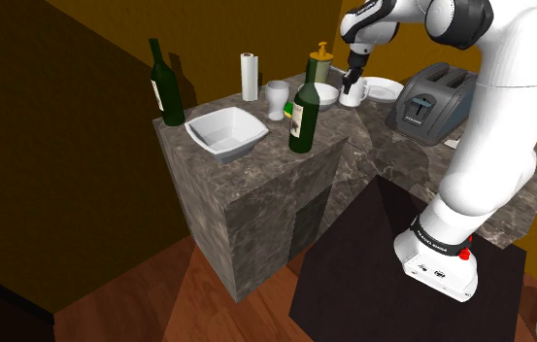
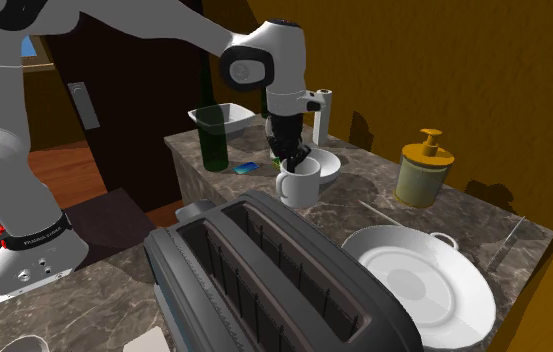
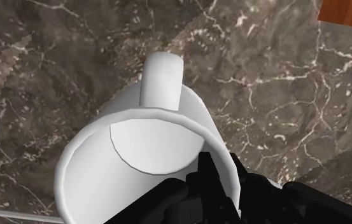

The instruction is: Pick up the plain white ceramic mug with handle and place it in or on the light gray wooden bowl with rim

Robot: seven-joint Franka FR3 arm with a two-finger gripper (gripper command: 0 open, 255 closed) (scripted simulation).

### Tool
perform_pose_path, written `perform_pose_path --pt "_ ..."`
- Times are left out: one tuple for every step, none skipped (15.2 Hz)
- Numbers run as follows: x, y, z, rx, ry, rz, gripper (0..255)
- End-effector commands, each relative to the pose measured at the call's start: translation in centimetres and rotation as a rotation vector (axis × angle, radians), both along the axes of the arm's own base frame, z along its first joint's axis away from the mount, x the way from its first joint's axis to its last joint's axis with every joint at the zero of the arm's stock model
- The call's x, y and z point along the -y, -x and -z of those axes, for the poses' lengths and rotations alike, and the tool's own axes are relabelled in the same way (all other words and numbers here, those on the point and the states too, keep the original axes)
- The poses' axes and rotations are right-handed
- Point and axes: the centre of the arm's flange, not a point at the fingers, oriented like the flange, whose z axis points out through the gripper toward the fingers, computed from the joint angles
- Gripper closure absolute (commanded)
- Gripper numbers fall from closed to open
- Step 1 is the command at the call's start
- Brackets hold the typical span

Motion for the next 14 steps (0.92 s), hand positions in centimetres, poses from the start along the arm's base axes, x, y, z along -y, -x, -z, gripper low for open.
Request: perform_pose_path --pt "0.0 0.0 -1.1 0.0 0.0 0.0 255" --pt "0.0 0.0 -1.6 0.0 0.0 0.0 255" --pt "0.0 0.0 -2.2 0.0 0.0 0.0 255" --pt "0.0 0.0 -2.7 0.0 0.0 0.0 255" --pt "0.0 0.0 -3.2 0.0 0.0 0.0 255" --pt "0.0 0.0 -3.7 0.0 0.0 0.0 255" --pt "0.0 0.0 -4.3 0.0 0.0 0.0 255" --pt "0.0 0.0 -4.8 0.0 0.0 0.0 255" --pt "0.0 0.0 -5.3 0.0 0.0 0.0 255" --pt "0.0 0.0 -5.9 0.0 0.0 0.0 255" --pt "0.0 0.0 -6.4 0.0 0.0 0.0 255" --pt "0.0 0.0 -6.9 0.0 0.0 0.0 255" --pt "0.0 0.0 -7.4 0.0 0.0 0.0 255" --pt "0.0 0.0 -8.0 0.0 0.0 0.0 255"
